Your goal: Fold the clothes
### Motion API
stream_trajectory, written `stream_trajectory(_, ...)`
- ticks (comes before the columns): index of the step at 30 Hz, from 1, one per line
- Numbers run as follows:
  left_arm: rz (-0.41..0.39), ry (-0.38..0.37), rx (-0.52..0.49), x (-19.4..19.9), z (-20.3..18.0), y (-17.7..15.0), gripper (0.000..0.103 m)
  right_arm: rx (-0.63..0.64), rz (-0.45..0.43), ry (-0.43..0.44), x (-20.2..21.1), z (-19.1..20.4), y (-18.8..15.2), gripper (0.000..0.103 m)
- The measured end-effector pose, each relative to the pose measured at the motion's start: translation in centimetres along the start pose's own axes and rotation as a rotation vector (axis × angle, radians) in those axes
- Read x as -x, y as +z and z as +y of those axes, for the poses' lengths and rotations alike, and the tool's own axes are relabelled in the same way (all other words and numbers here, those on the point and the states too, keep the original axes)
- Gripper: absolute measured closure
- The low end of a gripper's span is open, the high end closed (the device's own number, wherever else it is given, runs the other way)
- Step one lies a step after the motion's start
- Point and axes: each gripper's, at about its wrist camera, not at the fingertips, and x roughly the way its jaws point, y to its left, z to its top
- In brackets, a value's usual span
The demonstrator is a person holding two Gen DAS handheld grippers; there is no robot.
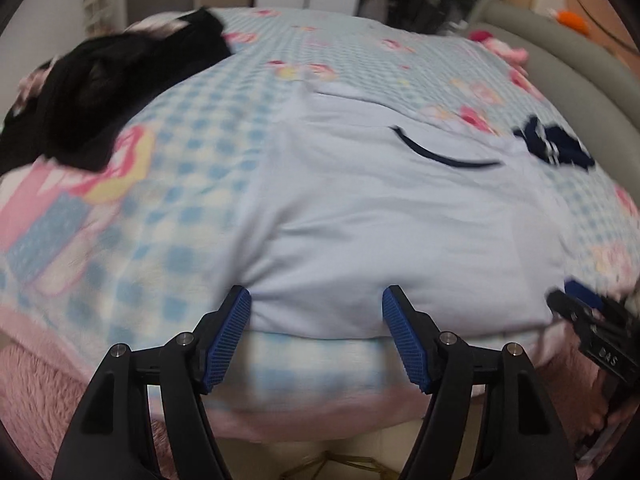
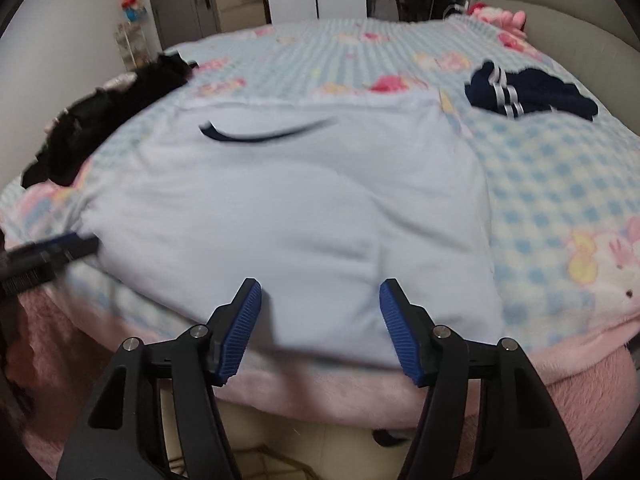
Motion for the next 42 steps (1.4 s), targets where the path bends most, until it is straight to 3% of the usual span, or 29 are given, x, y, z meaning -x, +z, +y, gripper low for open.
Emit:
stream_trajectory(2,-0.016,0.105,0.011,0.2,1.1,0.0,0.032,-0.052,0.003,-0.043,0.4,-1.8,-0.2,0.04)
stream_trajectory(3,-0.015,0.119,0.029,0.2,1.9,0.0,0.032,-0.08,0.004,-0.07,0.6,-2.8,-0.4,0.039)
stream_trajectory(7,-0.036,-0.067,0.234,1.1,5.6,0.2,0.032,-0.213,0.03,-0.107,0.7,-6.3,-0.9,0.04)
stream_trajectory(11,-0.083,-0.178,0.183,2.3,4.3,0.2,0.032,-0.255,-0.047,-0.136,2.3,-7.3,-0.6,0.039)
stream_trajectory(13,-0.044,-0.163,0.137,1.4,2.7,-0.3,0.032,-0.243,-0.053,-0.125,2.4,-7.0,-0.6,0.039)
stream_trajectory(18,0.025,-0.006,0.117,-0.6,2.3,-0.7,0.031,-0.225,0.014,-0.152,1.5,-6.9,-1.2,0.039)
stream_trajectory(22,-0.037,0.026,0.218,0.9,4.6,-0.7,0.032,-0.218,0.01,-0.222,2.1,-7.4,-1.6,0.038)
stream_trajectory(24,-0.083,-0.03,0.277,2.0,6.0,-0.8,0.033,-0.215,0.007,-0.256,2.4,-7.6,-1.8,0.038)
stream_trajectory(26,-0.108,-0.11,0.317,2.6,6.9,-0.8,0.033,-0.217,-0.019,-0.202,3.1,-7.5,-2.0,0.038)
stream_trajectory(29,-0.084,-0.156,0.251,1.5,6.0,0.0,0.033,-0.185,-0.027,-0.154,3.2,-6.9,-2.0,0.038)
stream_trajectory(31,-0.05,-0.241,0.169,0.2,4.2,1.7,0.033,-0.155,0.027,-0.224,1.8,-6.5,-1.8,0.038)
stream_trajectory(33,-0.103,-0.204,0.058,0.4,2.3,3.0,0.032,-0.174,0.062,-0.242,0.9,-7.0,-1.7,0.038)
stream_trajectory(35,-0.105,-0.121,-0.015,-0.1,1.1,4.0,0.032,-0.211,0.06,-0.26,1.2,-7.9,-1.8,0.038)
stream_trajectory(38,-0.03,0.024,-0.001,-2.6,2.0,3.7,0.029,-0.254,0.067,-0.295,1.7,-9.0,-2.1,0.035)
stream_trajectory(40,-0.001,0.036,0.046,-3.3,3.4,3.0,0.028,-0.267,0.077,-0.323,1.9,-9.3,-2.3,0.035)
stream_trajectory(42,-0.024,0.017,0.098,-2.5,4.3,3.0,0.028,-0.273,0.072,-0.402,2.6,-9.6,-2.5,0.037)
